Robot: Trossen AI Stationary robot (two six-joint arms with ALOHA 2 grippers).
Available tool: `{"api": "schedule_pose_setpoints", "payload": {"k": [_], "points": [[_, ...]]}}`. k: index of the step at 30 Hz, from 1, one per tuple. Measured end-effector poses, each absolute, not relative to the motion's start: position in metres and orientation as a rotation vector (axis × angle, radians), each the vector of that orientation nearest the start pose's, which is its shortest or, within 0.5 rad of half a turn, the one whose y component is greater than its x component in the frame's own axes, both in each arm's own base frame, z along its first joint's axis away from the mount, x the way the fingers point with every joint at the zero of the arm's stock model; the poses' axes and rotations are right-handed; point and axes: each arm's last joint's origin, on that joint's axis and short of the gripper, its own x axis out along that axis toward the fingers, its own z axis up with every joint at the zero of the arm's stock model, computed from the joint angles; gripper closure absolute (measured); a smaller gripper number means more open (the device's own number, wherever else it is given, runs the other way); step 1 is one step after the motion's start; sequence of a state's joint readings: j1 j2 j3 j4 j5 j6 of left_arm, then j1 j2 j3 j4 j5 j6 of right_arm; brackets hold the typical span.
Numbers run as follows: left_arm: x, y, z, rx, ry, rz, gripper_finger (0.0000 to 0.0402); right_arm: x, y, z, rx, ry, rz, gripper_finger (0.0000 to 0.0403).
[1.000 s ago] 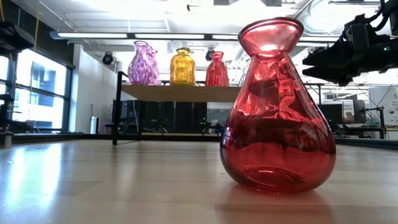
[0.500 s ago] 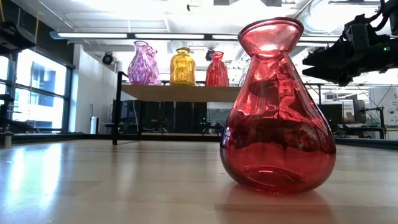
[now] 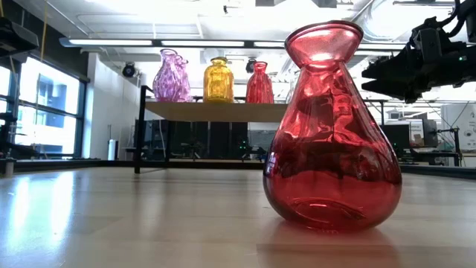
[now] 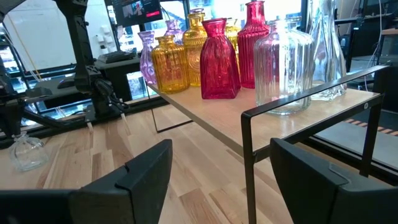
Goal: Sort vases onto shelf
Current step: Put the transparent vase on the shelf and align it with the other transparent vases
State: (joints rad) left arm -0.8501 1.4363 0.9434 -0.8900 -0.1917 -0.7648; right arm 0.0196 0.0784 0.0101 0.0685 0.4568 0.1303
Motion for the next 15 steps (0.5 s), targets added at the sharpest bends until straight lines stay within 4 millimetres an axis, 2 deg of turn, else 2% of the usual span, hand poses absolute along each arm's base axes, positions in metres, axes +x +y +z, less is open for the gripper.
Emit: {"api": "schedule_pose_setpoints", "payload": {"k": [15], "points": [[0.1676, -0.1815, 0.2138, 0.057, 1.26, -0.076, 0.0399, 0.0993, -0.0108, 0.1673, 0.128, -0.029, -0.437, 0.0148]]}}
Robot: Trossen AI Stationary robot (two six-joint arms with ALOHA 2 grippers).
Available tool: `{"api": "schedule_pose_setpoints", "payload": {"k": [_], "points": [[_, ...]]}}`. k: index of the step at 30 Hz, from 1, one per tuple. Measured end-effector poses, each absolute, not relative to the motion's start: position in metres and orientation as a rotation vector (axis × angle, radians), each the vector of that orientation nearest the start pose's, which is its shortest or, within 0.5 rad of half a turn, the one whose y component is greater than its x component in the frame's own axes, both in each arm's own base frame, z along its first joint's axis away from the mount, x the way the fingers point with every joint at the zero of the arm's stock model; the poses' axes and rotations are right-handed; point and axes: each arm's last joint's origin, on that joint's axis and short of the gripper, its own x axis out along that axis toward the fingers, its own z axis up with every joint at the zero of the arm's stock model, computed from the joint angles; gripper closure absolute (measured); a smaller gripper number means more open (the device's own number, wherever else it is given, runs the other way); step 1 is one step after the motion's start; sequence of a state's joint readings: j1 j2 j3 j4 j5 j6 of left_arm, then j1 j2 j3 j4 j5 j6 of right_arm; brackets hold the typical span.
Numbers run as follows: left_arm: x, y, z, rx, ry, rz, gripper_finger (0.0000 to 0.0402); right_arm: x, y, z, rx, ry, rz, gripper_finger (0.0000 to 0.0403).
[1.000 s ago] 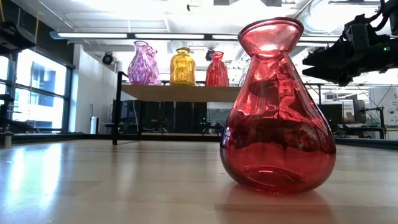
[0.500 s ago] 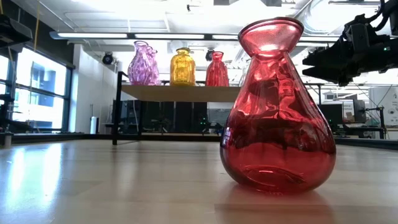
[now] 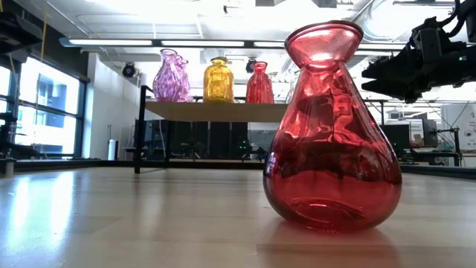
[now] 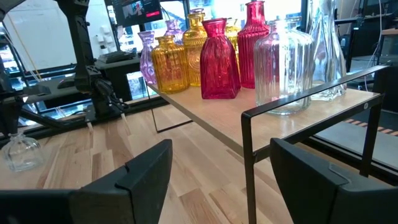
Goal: Sort vases onto shelf
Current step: Put the transparent vase on the shelf and align it with the other transparent vases
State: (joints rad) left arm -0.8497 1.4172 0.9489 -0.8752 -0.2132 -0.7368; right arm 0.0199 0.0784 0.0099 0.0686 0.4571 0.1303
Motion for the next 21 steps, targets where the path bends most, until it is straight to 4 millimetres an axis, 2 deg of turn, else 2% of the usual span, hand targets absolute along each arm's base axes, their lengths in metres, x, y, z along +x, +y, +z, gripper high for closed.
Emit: {"api": "schedule_pose_setpoints", "payload": {"k": [13, 21], "points": [[0.167, -0.181, 0.217, 0.072, 1.253, -0.095, 0.0399, 0.099, -0.011, 0.167, 0.128, -0.029, -0.437, 0.0148], [0.174, -0.187, 0.246, 0.127, 1.187, -0.142, 0.0399, 0.099, -0.011, 0.167, 0.128, -0.029, -0.437, 0.0148]]}}
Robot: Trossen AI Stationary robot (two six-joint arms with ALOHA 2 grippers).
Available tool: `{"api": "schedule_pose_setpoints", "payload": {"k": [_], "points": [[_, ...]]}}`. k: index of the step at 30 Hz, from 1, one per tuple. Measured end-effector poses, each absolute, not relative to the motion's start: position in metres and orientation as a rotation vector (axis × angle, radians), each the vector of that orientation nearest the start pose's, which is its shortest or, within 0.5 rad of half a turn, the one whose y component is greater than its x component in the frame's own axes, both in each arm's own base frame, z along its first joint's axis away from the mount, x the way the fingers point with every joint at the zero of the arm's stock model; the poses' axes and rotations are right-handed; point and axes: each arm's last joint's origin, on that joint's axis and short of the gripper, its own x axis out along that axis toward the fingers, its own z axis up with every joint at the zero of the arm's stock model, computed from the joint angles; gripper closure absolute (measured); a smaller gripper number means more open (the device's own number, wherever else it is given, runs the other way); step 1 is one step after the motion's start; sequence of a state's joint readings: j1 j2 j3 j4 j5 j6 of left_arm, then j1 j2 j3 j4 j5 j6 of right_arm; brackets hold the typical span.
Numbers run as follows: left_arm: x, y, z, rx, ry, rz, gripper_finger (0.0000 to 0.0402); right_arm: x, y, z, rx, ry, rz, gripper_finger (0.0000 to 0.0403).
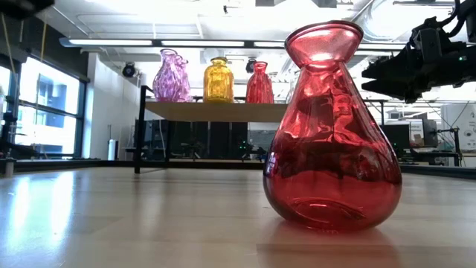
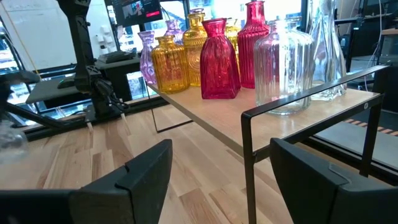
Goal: Sort vases onto shelf
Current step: Put the transparent vase on the shelf and align it with the other transparent vases
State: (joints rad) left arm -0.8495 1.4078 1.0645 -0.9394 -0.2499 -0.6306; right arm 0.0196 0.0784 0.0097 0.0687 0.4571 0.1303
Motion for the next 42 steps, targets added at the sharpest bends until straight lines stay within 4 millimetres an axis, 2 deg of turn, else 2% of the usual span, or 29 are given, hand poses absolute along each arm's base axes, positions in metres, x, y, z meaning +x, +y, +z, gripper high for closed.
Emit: {"api": "schedule_pose_setpoints", "payload": {"k": [7, 12, 25, 35, 38, 42], "points": [[0.183, -0.189, 0.272, 0.179, 1.088, -0.171, 0.0399, 0.099, -0.011, 0.167, 0.128, -0.029, -0.437, 0.0148], [0.197, -0.18, 0.284, 0.205, 1.029, -0.135, 0.0399, 0.099, -0.011, 0.167, 0.128, -0.028, -0.437, 0.0148], [0.244, -0.128, 0.324, 0.147, 0.912, 0.046, 0.0399, 0.099, -0.011, 0.167, 0.128, -0.029, -0.437, 0.0148], [0.263, -0.092, 0.33, 0.071, 0.877, 0.18, 0.0399, 0.099, -0.011, 0.167, 0.137, -0.03, -0.437, 0.0148], [0.266, -0.082, 0.33, 0.055, 0.878, 0.215, 0.0399, 0.099, -0.011, 0.167, 0.279, -0.062, -0.435, 0.0148], [0.27, -0.071, 0.331, 0.034, 0.871, 0.252, 0.0399, 0.099, -0.011, 0.167, 0.571, -0.129, -0.425, 0.0148]]}}
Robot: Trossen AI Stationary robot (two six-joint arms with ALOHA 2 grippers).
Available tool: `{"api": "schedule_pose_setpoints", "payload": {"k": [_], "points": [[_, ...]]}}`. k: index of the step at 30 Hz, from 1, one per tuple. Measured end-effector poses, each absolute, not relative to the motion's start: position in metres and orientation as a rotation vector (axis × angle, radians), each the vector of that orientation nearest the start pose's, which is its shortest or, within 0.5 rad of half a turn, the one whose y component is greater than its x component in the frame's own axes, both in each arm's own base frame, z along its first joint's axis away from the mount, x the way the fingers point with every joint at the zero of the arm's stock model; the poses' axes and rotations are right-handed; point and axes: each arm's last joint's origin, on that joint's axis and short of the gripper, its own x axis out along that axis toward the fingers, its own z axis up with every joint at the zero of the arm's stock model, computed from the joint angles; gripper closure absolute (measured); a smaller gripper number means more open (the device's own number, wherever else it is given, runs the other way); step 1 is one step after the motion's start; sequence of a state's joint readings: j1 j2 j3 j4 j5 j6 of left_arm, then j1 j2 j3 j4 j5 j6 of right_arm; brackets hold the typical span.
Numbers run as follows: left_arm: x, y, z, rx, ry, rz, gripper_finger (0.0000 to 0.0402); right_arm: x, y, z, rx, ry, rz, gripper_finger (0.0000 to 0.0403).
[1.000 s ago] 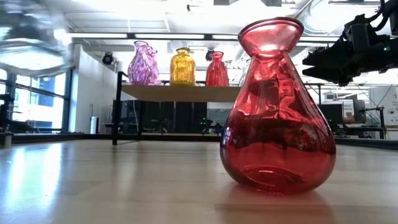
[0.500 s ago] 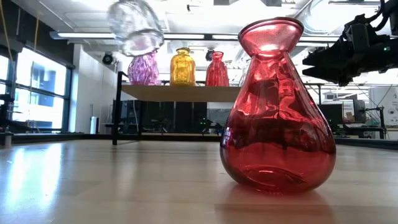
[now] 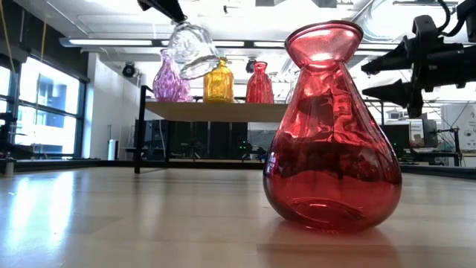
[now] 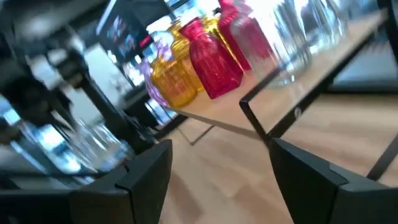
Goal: Sort vases onto shelf
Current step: Put the transparent vase on the shelf and align it with the other transparent vases
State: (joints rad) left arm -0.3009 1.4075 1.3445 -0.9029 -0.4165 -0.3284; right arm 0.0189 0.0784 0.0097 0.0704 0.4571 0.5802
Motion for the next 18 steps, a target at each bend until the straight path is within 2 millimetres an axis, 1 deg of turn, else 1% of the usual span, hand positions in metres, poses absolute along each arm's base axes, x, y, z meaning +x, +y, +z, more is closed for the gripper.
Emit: {"api": "schedule_pose_setpoints", "payload": {"k": [2, 5, 8, 13, 18], "points": [[0.272, -0.067, 0.332, 0.02, 0.854, 0.264, 0.0399, 0.099, -0.012, 0.167, 0.661, -0.155, -0.439, 0.0148], [0.276, -0.063, 0.333, 0.0, 0.83, 0.278, 0.0399, 0.099, -0.012, 0.167, 0.724, -0.181, -0.461, 0.0148], [0.278, -0.058, 0.334, -0.008, 0.823, 0.287, 0.0399, 0.099, -0.012, 0.167, 0.796, -0.188, -0.433, 0.0148], [0.282, -0.053, 0.336, -0.023, 0.798, 0.265, 0.0399, 0.1, -0.01, 0.17, 0.809, -0.195, -0.38, 0.0148], [0.285, -0.048, 0.338, -0.048, 0.778, 0.247, 0.0399, 0.099, -0.01, 0.182, 0.813, -0.24, -0.333, 0.0148]]}}
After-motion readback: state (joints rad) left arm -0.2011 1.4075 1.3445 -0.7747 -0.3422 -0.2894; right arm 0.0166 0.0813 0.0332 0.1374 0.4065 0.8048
